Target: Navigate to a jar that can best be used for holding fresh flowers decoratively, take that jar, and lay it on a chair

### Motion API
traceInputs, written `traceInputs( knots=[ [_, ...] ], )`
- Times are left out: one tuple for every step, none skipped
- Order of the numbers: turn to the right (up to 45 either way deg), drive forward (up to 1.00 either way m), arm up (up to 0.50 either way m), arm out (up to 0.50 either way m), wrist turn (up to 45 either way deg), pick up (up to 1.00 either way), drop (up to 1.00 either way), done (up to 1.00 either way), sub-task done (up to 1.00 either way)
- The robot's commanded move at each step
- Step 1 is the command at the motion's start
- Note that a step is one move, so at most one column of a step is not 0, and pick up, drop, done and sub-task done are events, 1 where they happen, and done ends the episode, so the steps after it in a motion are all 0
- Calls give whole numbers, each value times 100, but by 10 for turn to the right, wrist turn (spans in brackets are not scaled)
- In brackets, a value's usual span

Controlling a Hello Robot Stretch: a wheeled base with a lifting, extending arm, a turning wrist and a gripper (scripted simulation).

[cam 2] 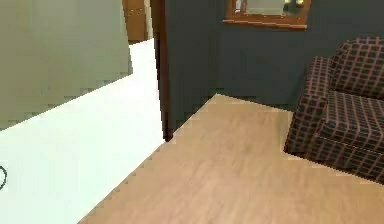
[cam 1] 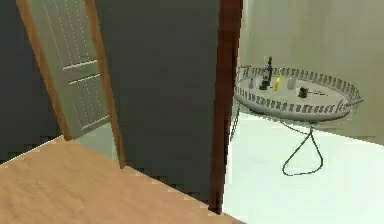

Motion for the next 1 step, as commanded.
traceInputs(
  knots=[
    [-450, 0, 0, 0, 0, 0, 0, 0, 0]
  ],
)
